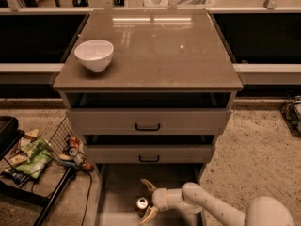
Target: Place orange can into bottom drawer
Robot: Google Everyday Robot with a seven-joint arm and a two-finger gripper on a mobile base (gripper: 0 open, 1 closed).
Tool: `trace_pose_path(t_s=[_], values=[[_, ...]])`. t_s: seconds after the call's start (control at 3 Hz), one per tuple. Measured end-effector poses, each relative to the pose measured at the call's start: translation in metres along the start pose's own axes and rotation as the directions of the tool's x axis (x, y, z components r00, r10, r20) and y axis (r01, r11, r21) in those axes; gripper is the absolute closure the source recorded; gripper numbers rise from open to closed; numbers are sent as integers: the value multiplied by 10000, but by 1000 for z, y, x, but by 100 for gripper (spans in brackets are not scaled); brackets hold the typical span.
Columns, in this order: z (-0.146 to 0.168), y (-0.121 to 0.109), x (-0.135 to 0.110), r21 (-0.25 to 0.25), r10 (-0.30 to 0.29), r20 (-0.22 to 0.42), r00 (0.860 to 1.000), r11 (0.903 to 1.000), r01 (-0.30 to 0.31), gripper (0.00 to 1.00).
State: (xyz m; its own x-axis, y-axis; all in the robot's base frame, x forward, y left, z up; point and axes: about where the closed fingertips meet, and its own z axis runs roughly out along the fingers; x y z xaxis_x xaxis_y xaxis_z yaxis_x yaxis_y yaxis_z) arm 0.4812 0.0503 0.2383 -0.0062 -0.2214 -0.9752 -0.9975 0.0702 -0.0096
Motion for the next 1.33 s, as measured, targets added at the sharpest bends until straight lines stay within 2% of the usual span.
trace_pose_path(t_s=[0.33,0.67,1.0,1.33], values=[[-55,-7,-10,607,34,-1937,9811,9981,85,0],[-98,-12,-34,1341,223,-3559,9343,9906,275,0],[-121,-8,-73,1811,329,-4620,8863,9818,579,0],[-136,5,-127,2241,223,-5196,8541,9682,1111,0]])
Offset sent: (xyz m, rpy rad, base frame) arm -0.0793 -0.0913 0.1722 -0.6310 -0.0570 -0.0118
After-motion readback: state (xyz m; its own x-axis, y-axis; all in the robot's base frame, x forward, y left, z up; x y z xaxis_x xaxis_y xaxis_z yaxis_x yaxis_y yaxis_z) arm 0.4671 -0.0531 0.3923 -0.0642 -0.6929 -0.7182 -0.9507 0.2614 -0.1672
